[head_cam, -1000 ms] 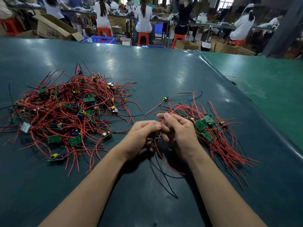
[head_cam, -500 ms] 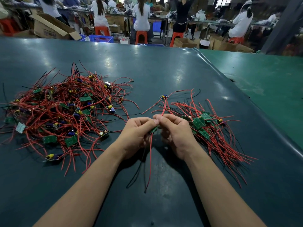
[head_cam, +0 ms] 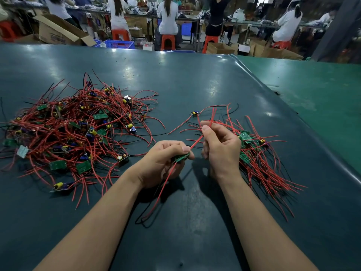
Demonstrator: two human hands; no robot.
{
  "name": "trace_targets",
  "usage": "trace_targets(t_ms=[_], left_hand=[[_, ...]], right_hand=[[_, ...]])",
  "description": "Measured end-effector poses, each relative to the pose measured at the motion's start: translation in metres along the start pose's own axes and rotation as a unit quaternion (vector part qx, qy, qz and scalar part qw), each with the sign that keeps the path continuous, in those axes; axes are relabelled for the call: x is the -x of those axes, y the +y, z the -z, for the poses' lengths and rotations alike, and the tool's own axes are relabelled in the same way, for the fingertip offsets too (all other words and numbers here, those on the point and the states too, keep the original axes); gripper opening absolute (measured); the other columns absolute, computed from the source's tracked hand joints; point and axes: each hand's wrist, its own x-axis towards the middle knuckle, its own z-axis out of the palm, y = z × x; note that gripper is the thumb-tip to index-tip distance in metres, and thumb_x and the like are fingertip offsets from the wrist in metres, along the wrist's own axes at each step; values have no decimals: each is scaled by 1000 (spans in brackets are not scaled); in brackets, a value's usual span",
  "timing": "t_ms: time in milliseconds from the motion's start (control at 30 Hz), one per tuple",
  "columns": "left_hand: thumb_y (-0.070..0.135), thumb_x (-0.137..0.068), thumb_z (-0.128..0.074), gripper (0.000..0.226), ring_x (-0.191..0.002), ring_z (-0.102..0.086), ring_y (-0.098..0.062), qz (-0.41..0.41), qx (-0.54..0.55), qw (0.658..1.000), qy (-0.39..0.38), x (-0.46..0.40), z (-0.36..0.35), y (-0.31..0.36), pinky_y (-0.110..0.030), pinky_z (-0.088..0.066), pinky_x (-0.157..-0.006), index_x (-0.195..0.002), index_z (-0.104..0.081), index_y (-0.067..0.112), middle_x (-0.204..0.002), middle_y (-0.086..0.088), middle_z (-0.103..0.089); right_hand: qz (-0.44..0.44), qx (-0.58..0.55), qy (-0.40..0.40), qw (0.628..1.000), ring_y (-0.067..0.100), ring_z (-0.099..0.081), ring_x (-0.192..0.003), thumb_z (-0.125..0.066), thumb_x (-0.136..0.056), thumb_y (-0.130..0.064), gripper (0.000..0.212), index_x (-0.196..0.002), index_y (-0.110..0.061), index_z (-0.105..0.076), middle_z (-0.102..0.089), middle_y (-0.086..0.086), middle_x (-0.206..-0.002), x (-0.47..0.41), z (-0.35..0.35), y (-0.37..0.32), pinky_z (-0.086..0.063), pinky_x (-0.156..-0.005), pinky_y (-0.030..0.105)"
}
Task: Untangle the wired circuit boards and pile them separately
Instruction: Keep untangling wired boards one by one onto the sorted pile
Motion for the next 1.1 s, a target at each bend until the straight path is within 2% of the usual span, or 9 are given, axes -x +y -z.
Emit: trace_targets(t_ms=[133,233,367,433,533,767,900,1000,1100], left_hand=[[17,-79,-53,21,-29,-29,-8,19,24,999,-22,4,0,3,-11,-23,-38,-65,-66,8,-39,-1,-33],[17,-78,-53,20,-30,-25,-9,29,26,999,-21,4,0,4,-12,-21,-39,-66,-64,7,-40,1,-31],[17,-78,-53,20,-29,-25,-9,32,29,999,-22,4,0,5,-11,-21,-39,-65,-64,7,-38,1,-30],[16,-78,-52,20,-28,-26,-8,33,21,999,-26,5,1,4,-12,-23,-38,-64,-64,7,-37,-1,-32],[16,-77,-52,21,-28,-28,-8,34,14,999,-32,6,1,4,-12,-23,-37,-63,-64,8,-37,-1,-33],[17,-78,-52,21,-28,-28,-8,37,10,999,-35,6,3,4,-12,-23,-37,-64,-65,8,-36,-1,-34],[17,-77,-52,20,-27,-27,-9,37,6,999,-40,5,4,4,-13,-23,-37,-64,-64,7,-36,-2,-33],[17,-78,-53,19,-28,-28,-9,39,12,998,-40,4,4,3,-13,-24,-36,-66,-65,7,-37,-2,-33],[19,-84,-63,14,-30,-32,-9,15,4,1000,-16,2,4,2,-15,-17,-40,-74,-69,11,-40,-2,-36]], right_hand=[[87,73,-54,992,12,-49,-43,-49,-93,-17,10,-100,-23,-52,-64,10,-71,6,-2,-2,-40,-46,24],[97,74,-60,991,24,-40,-35,-47,-97,-18,14,-103,-29,-51,-67,12,-67,7,0,-3,-35,-38,33],[124,99,-37,987,7,-50,-39,-45,-94,-12,18,-91,-28,-51,-64,22,-68,9,-1,-4,-38,-47,26],[110,86,-33,990,5,-51,-39,-45,-93,-12,13,-90,-24,-49,-65,24,-71,8,-1,-5,-37,-47,25],[87,58,-32,994,14,-41,-32,-47,-100,-9,13,-97,-21,-52,-69,10,-66,6,2,-7,-35,-38,23],[28,-21,-41,999,13,-37,-31,-45,-99,-1,18,-90,-14,-52,-70,13,-67,3,5,-10,-35,-34,21],[36,-33,-56,997,12,-41,-33,-44,-101,-7,16,-100,-17,-56,-71,13,-68,1,6,-9,-38,-36,21],[43,-31,-46,998,13,-43,-33,-45,-102,-8,19,-96,-19,-59,-71,14,-70,1,6,-7,-39,-36,22],[-19,-65,-42,997,13,-43,-34,-48,-103,-20,9,-108,-17,-55,-72,13,-77,-2,6,-8,-40,-36,23]])
